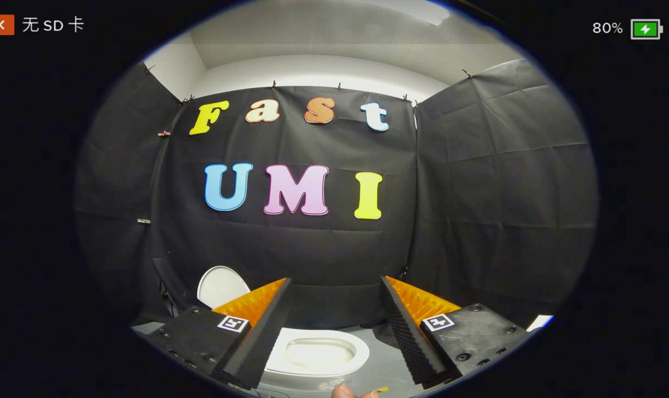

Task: Open the toilet lid.

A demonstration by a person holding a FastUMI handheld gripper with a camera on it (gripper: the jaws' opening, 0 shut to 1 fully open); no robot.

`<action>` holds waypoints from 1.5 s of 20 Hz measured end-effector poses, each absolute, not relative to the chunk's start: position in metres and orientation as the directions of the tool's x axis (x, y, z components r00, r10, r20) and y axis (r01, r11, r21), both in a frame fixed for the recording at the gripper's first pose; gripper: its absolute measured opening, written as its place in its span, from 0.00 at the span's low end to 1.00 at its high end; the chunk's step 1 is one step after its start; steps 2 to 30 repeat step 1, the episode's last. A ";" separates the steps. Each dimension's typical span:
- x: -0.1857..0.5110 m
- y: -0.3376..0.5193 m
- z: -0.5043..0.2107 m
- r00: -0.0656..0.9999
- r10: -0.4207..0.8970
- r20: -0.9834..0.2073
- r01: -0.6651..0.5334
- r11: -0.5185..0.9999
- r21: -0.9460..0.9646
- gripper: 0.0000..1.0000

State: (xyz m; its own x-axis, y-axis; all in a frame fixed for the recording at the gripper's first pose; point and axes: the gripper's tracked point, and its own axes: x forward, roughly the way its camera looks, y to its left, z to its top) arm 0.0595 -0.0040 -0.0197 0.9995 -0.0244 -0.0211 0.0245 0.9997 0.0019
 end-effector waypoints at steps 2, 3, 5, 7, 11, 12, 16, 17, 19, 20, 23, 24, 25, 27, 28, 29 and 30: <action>0.059 -0.005 -0.021 0.999 -0.024 -0.023 0.024 1.000 0.002 0.98; 0.059 -0.005 -0.021 0.999 -0.024 -0.023 0.024 1.000 0.002 0.98; 0.059 -0.005 -0.021 0.999 -0.024 -0.023 0.024 1.000 0.002 0.98; 0.059 -0.005 -0.021 0.999 -0.024 -0.023 0.024 1.000 0.002 0.98; 0.059 -0.005 -0.021 0.999 -0.024 -0.023 0.024 1.000 0.002 0.98; 0.059 -0.005 -0.021 0.999 -0.024 -0.023 0.024 1.000 0.002 0.98; 0.059 -0.005 -0.021 0.999 -0.024 -0.023 0.024 1.000 0.002 0.98; 0.059 -0.005 -0.021 0.999 -0.024 -0.023 0.024 1.000 0.002 0.98; 0.059 -0.005 -0.021 0.999 -0.024 -0.023 0.024 1.000 0.002 0.98; 0.059 -0.005 -0.021 0.999 -0.024 -0.023 0.024 1.000 0.002 0.98; 0.059 -0.005 -0.021 0.999 -0.024 -0.023 0.024 1.000 0.002 0.98; 0.059 -0.005 -0.021 0.999 -0.024 -0.023 0.024 1.000 0.002 0.98; 0.059 -0.005 -0.021 0.999 -0.024 -0.023 0.024 1.000 0.002 0.98; 0.059 -0.005 -0.021 0.999 -0.024 -0.023 0.024 1.000 0.002 0.98; 0.059 -0.005 -0.021 0.999 -0.024 -0.023 0.024 1.000 0.002 0.98; 0.059 -0.005 -0.021 0.999 -0.024 -0.023 0.024 1.000 0.002 0.98; 0.059 -0.005 -0.021 0.999 -0.024 -0.023 0.024 1.000 0.002 0.98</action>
